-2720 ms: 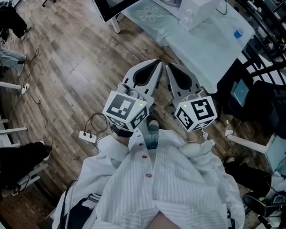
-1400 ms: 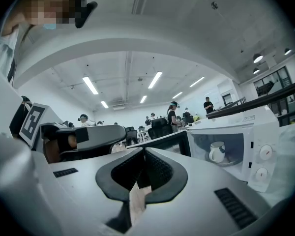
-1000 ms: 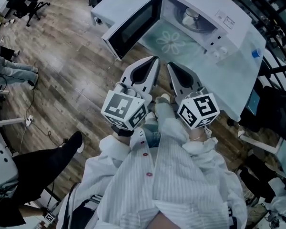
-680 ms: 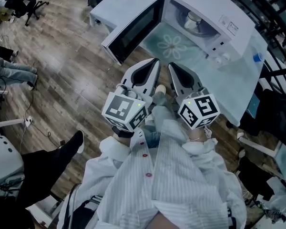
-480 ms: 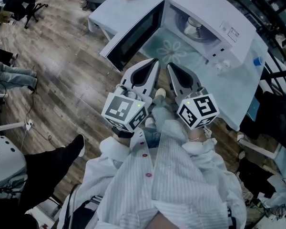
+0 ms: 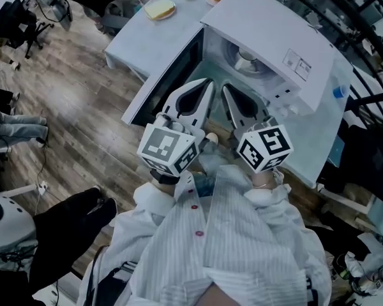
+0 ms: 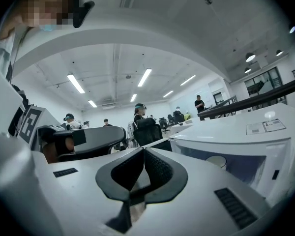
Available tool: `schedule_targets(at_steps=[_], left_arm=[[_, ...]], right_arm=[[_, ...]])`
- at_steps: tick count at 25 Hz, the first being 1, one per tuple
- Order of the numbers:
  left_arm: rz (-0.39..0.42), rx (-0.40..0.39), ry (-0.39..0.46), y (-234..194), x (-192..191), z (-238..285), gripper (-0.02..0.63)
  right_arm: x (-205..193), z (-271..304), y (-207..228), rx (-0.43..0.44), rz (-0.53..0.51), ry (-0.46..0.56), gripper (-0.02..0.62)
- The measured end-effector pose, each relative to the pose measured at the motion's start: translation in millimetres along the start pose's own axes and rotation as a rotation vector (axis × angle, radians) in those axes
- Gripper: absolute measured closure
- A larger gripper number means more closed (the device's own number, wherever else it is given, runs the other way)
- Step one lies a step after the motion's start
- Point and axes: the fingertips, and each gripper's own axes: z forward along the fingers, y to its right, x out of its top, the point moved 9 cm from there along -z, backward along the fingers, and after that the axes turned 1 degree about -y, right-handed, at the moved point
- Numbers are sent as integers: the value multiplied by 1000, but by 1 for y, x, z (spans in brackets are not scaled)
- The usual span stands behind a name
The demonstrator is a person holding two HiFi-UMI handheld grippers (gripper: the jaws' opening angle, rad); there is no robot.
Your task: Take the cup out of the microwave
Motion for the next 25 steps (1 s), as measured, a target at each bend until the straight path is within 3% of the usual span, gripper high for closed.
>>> schedule_targets(at_steps=[12, 25], left_arm=[[1, -119, -21, -14, 3, 94, 597], [-3, -278, -78, -11, -2, 146, 597]], right_arm=[[28, 16, 72, -122, 8, 39, 557], [29, 7, 102, -277, 61, 65, 557]])
